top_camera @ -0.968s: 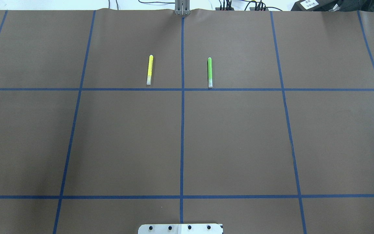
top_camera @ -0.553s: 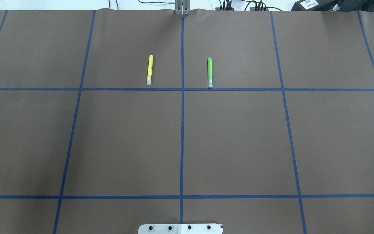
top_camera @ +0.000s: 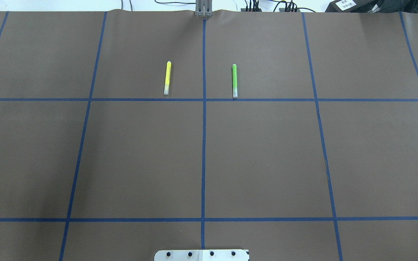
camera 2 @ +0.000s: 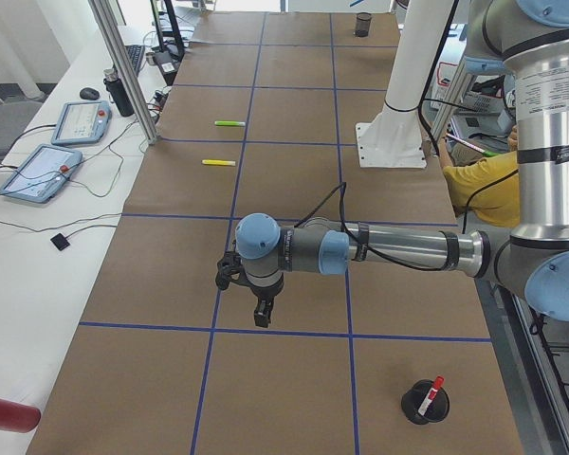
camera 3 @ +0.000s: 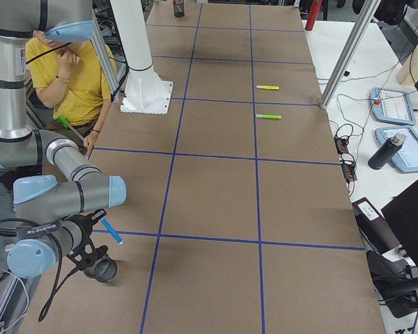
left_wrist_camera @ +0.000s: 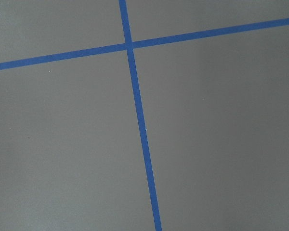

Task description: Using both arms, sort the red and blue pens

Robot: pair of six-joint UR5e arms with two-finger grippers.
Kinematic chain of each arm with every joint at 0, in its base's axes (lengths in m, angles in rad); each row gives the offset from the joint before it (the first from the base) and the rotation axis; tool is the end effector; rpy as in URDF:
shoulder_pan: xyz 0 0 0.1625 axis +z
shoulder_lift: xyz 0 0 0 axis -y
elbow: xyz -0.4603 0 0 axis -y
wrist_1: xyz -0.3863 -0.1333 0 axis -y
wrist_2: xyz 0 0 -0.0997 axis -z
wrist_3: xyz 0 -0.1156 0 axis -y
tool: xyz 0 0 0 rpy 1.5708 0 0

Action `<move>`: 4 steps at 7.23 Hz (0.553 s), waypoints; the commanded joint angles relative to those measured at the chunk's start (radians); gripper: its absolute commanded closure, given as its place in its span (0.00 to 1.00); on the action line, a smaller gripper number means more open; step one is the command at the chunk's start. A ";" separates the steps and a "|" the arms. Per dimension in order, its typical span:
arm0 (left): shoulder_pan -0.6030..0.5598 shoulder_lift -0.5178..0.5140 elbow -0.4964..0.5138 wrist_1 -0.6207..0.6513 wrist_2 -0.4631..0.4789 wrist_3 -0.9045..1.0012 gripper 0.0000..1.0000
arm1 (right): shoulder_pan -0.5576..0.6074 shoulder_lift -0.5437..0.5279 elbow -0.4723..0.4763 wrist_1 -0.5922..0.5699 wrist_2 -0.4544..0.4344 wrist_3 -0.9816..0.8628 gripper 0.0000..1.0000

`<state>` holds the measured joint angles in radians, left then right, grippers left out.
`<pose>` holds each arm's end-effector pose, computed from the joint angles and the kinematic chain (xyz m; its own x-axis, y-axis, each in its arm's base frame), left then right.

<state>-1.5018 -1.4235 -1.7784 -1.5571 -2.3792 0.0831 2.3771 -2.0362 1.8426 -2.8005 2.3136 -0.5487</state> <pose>-0.0205 -0.4238 0.6696 0.6786 0.1637 -0.7160 -0.1256 0.9864 0.1064 0.1124 -0.0315 0.7593 0.0783 0.7956 0.6007 -0.0764 0.6056 -0.7921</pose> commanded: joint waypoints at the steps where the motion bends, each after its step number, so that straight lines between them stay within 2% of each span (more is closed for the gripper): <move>1: 0.000 0.000 0.001 -0.003 0.000 0.001 0.00 | 0.086 0.004 -0.063 0.006 -0.075 -0.011 1.00; 2: -0.002 0.001 -0.003 -0.004 0.000 0.001 0.00 | 0.143 0.014 -0.065 0.007 -0.151 -0.004 1.00; 3: -0.002 0.002 -0.004 -0.005 0.000 0.001 0.00 | 0.172 0.005 -0.065 0.009 -0.180 -0.004 1.00; 4: -0.002 0.002 -0.013 -0.005 0.000 0.001 0.00 | 0.204 0.005 -0.066 0.062 -0.245 -0.005 1.00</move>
<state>-1.5031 -1.4222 -1.7838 -1.5613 -2.3792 0.0844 2.5376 -2.0294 1.7789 -2.7800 2.1398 -0.5533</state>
